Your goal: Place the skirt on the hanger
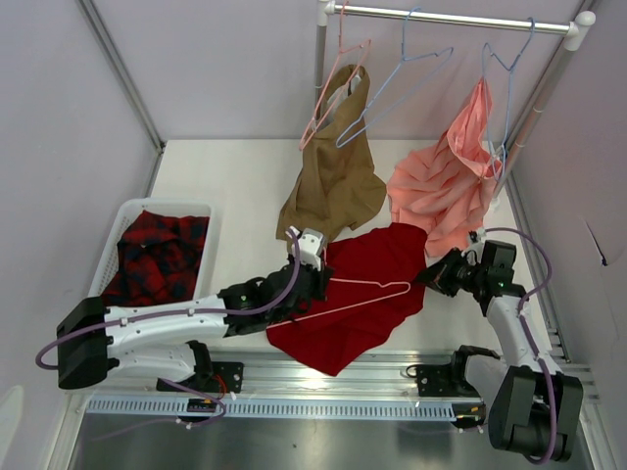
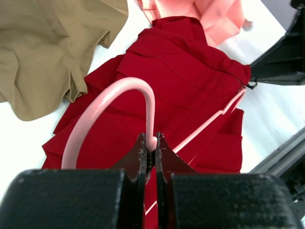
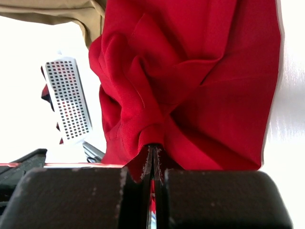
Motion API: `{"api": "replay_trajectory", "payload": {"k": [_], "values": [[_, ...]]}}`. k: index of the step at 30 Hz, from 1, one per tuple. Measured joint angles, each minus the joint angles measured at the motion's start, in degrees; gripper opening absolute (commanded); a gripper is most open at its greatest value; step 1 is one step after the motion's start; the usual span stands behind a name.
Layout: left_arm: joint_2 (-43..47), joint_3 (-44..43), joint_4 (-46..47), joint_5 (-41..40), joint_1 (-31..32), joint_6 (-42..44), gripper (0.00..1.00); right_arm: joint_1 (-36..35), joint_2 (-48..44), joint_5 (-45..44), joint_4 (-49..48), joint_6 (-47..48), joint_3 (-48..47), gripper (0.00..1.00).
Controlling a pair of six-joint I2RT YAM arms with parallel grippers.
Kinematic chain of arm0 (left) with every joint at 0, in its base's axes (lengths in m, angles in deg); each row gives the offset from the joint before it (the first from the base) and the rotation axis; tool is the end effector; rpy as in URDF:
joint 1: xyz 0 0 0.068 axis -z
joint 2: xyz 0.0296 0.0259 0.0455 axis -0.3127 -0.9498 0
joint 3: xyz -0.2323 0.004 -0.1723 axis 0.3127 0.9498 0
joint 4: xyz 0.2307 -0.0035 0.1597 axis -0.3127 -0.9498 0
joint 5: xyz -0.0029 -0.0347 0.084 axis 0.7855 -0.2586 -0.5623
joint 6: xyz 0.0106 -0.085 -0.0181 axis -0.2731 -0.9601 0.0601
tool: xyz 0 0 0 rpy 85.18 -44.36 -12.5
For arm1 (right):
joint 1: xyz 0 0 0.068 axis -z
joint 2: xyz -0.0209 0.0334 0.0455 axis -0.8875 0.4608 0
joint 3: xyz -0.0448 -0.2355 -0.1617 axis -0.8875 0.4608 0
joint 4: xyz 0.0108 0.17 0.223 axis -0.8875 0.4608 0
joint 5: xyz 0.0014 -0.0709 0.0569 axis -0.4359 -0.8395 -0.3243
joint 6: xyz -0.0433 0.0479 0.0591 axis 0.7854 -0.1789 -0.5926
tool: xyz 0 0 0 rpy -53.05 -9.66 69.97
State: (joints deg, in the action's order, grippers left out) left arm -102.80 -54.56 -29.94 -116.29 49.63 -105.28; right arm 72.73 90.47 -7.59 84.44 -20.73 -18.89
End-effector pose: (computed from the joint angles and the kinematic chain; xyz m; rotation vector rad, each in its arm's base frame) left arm 0.1485 -0.2605 0.2565 0.3497 1.9182 -0.5875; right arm 0.2158 0.0157 0.1717 0.5059 2.3069 1.0932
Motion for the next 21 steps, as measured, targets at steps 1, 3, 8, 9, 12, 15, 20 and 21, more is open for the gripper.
{"api": "replay_trajectory", "payload": {"k": [1, 3, 8, 9, 12, 15, 20, 21], "values": [[-0.3, -0.3, -0.3, -0.3, 0.0, -0.2, 0.00, -0.3, -0.4, -0.5, 0.4, 0.2, 0.0, 0.00], [-0.7, -0.8, -1.1, -1.0, 0.0, -0.6, 0.00, -1.2, -1.3, -1.6, 1.0, 0.8, 0.3, 0.00], [-1.3, -1.8, -4.0, -2.6, 0.1, -1.6, 0.00, -5.2, -3.7, -6.3, 3.3, 1.5, 1.5, 0.00], [-1.6, -2.2, -4.6, -2.9, 0.1, -1.7, 0.00, -6.7, -4.4, -8.1, 3.9, 1.5, 1.5, 0.00], [-2.3, -3.0, -6.5, -4.0, 0.1, -2.1, 0.00, -11.5, -5.9, -12.5, 4.8, 1.4, 1.5, 0.00], [-2.3, -3.4, -8.0, -4.8, 0.1, -2.3, 0.00, -16.7, -6.1, -17.0, 5.2, 1.0, 1.5, 0.00], [-2.3, -3.8, -9.7, -5.4, 0.0, -2.4, 0.00, -24.5, -6.1, -24.3, 6.3, 0.0, 1.5, 0.00], [-2.3, -3.8, -9.9, -5.4, 0.0, -2.4, 0.00, -26.2, -6.1, -25.8, 6.4, -0.3, 1.5, 0.00]]}}
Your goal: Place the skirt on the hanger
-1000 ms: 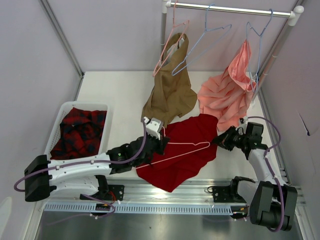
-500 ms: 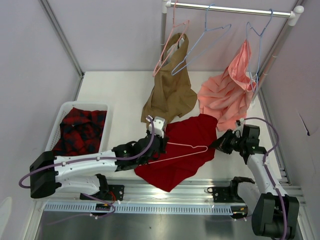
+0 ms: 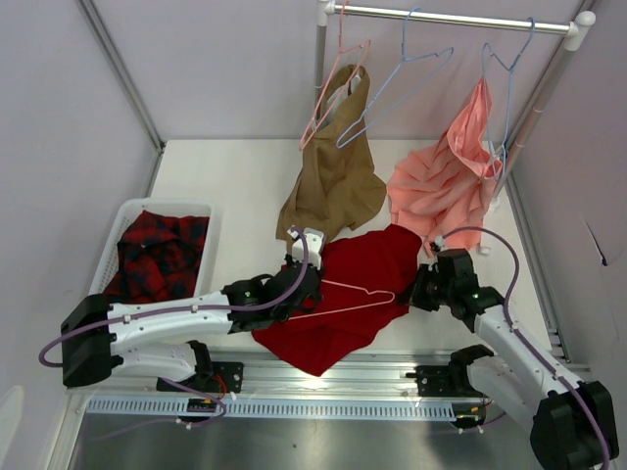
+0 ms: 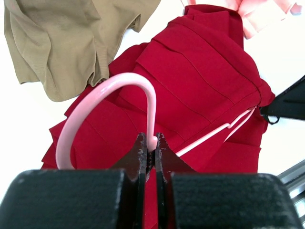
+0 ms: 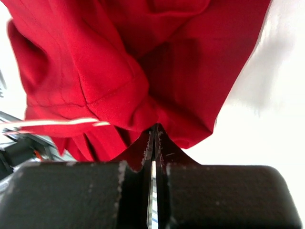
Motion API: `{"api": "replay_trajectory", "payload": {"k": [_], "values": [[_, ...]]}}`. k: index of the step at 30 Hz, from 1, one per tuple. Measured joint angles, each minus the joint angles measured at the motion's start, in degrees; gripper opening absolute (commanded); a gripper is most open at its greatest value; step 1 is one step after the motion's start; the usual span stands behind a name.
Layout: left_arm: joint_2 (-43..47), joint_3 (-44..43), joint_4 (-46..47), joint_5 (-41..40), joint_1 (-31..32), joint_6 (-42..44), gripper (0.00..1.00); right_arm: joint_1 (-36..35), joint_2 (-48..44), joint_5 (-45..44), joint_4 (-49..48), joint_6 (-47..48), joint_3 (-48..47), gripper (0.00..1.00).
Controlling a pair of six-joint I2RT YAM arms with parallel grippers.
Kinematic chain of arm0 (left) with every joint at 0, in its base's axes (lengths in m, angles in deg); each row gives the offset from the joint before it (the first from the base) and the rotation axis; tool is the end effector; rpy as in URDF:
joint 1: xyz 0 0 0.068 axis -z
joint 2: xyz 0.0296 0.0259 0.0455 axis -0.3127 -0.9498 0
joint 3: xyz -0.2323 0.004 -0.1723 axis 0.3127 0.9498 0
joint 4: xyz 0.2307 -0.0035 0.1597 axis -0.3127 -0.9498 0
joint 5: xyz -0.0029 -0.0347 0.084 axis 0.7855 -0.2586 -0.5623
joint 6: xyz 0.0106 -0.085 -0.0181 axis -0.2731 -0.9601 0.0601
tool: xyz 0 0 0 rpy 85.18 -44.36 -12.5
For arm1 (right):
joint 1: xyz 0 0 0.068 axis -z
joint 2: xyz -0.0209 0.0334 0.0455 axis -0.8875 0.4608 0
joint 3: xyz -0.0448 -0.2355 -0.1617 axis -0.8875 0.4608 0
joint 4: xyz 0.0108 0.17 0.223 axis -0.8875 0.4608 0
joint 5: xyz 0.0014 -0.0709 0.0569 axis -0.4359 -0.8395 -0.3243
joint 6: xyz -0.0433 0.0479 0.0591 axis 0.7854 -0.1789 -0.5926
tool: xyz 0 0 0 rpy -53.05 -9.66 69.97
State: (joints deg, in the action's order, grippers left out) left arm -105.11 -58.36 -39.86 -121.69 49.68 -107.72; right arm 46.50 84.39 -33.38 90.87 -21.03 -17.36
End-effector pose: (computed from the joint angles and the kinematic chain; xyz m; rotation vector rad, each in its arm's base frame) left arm 0.1536 -0.2575 0.2515 0.3186 1.9986 -0.4185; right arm 0.1854 0.0782 0.1582 0.2186 2.5073 0.7473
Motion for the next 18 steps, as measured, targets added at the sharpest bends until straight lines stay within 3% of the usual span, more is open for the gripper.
{"api": "replay_trajectory", "payload": {"k": [10, 18], "values": [[0.4, 0.0, -2.1, -0.1, 0.0, -0.1, 0.00, -13.3, 2.3, -9.9, 0.5, -4.2, 0.0, 0.00], [0.7, 0.0, -2.3, 0.7, 0.0, -0.1, 0.00, -12.7, -1.0, -15.4, 1.9, -7.4, 0.3, 0.00]]}}
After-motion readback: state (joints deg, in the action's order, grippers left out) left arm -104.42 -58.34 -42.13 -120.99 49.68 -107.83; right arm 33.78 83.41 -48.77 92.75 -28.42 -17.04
